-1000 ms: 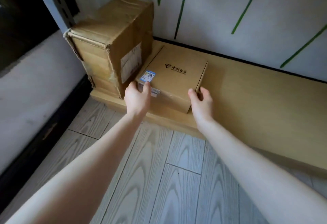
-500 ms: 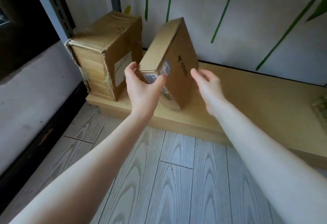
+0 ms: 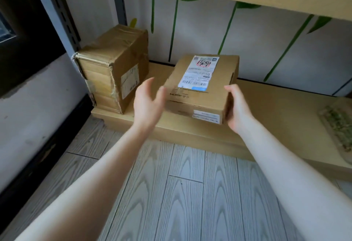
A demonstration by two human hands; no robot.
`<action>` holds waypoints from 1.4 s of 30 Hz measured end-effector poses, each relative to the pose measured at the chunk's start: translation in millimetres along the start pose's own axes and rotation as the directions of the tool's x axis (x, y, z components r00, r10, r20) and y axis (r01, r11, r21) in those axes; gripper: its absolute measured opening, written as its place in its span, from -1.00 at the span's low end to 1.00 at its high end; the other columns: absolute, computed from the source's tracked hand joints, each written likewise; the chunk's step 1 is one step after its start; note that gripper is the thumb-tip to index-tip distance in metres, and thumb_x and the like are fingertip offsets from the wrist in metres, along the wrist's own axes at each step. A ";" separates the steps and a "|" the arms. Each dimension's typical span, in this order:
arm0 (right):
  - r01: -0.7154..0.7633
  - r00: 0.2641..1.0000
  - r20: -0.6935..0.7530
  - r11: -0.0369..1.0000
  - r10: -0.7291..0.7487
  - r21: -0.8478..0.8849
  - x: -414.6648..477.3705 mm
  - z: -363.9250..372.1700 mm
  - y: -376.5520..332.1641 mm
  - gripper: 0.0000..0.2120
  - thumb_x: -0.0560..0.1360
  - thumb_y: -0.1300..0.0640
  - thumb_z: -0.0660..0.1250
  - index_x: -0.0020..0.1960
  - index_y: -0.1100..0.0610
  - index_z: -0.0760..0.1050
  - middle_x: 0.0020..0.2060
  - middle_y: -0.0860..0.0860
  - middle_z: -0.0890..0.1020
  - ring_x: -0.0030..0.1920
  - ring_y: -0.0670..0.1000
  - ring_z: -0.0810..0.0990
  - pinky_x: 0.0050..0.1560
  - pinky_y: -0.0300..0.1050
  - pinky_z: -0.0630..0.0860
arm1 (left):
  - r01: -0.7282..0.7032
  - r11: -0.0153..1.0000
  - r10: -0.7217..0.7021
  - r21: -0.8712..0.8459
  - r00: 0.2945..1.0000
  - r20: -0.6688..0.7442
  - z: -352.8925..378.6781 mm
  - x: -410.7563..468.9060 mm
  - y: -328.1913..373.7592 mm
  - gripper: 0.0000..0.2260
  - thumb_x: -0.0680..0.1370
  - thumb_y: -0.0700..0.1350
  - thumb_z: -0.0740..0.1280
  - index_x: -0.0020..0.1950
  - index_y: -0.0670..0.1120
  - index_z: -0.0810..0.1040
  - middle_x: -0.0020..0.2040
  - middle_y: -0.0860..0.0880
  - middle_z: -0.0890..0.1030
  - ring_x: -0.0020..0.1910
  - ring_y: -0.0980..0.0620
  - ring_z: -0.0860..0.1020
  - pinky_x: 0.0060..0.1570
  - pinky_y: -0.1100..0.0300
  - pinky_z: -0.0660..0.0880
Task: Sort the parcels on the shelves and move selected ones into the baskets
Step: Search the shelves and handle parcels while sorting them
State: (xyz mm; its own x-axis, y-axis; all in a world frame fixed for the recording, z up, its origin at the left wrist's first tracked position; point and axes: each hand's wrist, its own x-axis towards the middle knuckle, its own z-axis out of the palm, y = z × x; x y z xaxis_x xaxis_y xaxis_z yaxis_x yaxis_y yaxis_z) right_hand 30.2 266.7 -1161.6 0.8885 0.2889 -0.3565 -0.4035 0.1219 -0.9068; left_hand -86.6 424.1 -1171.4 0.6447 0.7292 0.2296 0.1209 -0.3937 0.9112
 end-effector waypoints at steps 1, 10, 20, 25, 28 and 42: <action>-0.020 0.999 0.049 1.000 0.019 0.009 0.7 -7.5 1.6 -0.74 0.42 -0.03 0.27 0.05 0.05 0.51 -0.05 0.03 0.66 -0.02 0.06 0.62 0.08 0.00 0.53 | 0.174 0.985 -0.173 -0.019 0.984 0.048 -3.8 6.1 -4.9 -0.55 0.56 0.02 0.23 0.40 -0.12 0.33 0.35 -0.06 0.44 0.32 0.02 0.39 0.32 0.17 0.30; -0.044 0.987 0.154 0.999 0.048 -0.030 16.2 -20.5 17.9 -0.75 0.46 -0.02 0.16 0.04 0.08 0.47 -0.07 0.06 0.60 -0.07 0.07 0.56 0.06 -0.02 0.46 | 0.516 0.825 -0.435 -0.232 0.841 0.323 14.7 9.6 -22.7 -0.70 0.55 0.10 0.23 0.24 0.02 0.42 -0.03 0.09 0.51 0.07 0.02 0.51 -0.03 0.15 0.49; -0.317 0.917 -0.242 0.947 0.318 0.043 -36.2 -81.6 -12.9 -0.82 0.48 -0.01 0.15 -0.15 0.07 0.44 -0.24 0.03 0.58 -0.23 0.04 0.53 -0.20 -0.15 0.42 | 0.548 0.835 -0.494 -0.042 0.782 0.380 61.3 -30.4 52.0 -0.69 0.53 -0.12 0.31 0.26 -0.15 0.46 0.13 -0.11 0.59 -0.03 0.06 0.55 0.07 0.15 0.46; -0.397 0.759 -0.453 0.884 0.468 0.248 -144.3 -150.0 -79.6 -0.84 0.50 0.13 0.15 -0.23 0.08 0.44 -0.33 0.02 0.57 -0.31 0.02 0.54 -0.27 -0.18 0.45 | 0.538 0.835 -0.509 0.116 0.675 0.534 74.1 -94.4 156.6 -0.65 0.55 -0.15 0.29 0.32 -0.14 0.40 0.15 -0.12 0.57 0.01 0.03 0.50 0.08 0.15 0.41; -0.408 0.692 -0.509 0.859 0.512 0.310 -222.3 -190.1 -124.0 -0.85 0.48 0.17 0.10 -0.20 0.10 0.41 -0.22 0.08 0.56 -0.18 0.06 0.53 -0.11 -0.05 0.50 | 0.467 0.863 -0.472 0.193 0.608 0.638 72.9 -141.0 228.6 -0.68 0.55 -0.17 0.29 0.30 -0.16 0.42 0.16 -0.20 0.57 -0.04 0.04 0.45 -0.02 0.16 0.36; -0.075 0.340 -0.772 0.834 0.537 0.547 -536.0 -419.5 -261.6 -0.77 0.53 0.19 0.07 -0.23 0.01 0.41 -0.28 -0.09 0.53 -0.29 -0.11 0.50 -0.33 -0.25 0.40 | 0.142 0.945 -0.322 0.293 0.270 0.907 152.1 -407.0 526.2 -0.74 0.55 -0.15 0.28 0.23 -0.14 0.44 -0.01 -0.06 0.55 -0.07 0.02 0.50 -0.16 0.24 0.37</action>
State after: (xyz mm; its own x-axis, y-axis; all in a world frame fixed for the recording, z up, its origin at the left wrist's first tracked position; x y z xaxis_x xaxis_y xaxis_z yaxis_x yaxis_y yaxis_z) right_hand -248.8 -318.3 -827.7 0.2544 -0.5692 -0.7819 -0.5221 0.5997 -0.6064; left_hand -170.6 -165.0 -837.4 0.8201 -0.1840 -0.5418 0.4274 -0.4326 0.7938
